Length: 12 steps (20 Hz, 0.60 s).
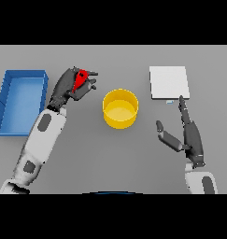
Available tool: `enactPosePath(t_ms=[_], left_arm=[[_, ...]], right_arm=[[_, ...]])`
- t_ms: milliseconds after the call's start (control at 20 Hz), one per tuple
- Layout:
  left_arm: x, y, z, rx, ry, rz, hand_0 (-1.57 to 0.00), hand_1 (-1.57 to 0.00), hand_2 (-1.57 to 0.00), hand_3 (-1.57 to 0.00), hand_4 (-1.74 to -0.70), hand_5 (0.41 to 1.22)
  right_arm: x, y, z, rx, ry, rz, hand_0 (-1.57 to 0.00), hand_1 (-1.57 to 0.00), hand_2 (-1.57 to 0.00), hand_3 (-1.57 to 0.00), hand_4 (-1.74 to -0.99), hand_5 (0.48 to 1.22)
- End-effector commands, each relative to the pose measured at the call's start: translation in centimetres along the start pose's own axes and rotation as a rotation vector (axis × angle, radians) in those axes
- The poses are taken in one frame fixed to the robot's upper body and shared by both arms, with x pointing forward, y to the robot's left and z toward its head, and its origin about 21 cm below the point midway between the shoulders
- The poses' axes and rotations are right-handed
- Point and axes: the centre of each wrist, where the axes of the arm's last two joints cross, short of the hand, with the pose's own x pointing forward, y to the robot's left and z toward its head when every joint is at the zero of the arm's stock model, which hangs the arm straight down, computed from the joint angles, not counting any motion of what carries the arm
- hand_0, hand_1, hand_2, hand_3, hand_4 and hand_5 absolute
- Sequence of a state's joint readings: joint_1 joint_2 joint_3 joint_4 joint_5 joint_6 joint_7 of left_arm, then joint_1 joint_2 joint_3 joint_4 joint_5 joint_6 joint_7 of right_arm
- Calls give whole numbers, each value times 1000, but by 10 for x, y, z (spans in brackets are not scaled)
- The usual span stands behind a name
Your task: Pick up the red beaker and tilt it to pour out 1 green nut into yellow bowl. Pick up the yellow bowl and place it on the metallic measuring scale.
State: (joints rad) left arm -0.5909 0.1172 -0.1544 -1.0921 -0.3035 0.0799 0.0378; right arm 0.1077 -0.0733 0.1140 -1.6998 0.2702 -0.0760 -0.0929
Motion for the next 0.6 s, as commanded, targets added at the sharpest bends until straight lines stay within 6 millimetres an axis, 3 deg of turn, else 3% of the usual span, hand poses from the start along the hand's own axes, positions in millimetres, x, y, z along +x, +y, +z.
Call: enactPosePath(t_ms=[0,200,550], left_arm=[[2,0,-1,-14,4,-31,-1564,-1565,-1565,-1562,-1733,1117],[9,3,-5,-41,20,-146,-1566,-1566,-1566,-1564,-1734,1114],[36,-7,-17,-131,-12,-676,-1570,-1570,-1570,-1570,-1740,1145]], right_arm=[[1,0,-2,4,12,-4,1,1,1,1,-1256,676],[4,3,-2,5,13,-3,1,1,1,1,-1254,680],[3,5,1,10,16,-16,1,1,1,1,-1262,694]])
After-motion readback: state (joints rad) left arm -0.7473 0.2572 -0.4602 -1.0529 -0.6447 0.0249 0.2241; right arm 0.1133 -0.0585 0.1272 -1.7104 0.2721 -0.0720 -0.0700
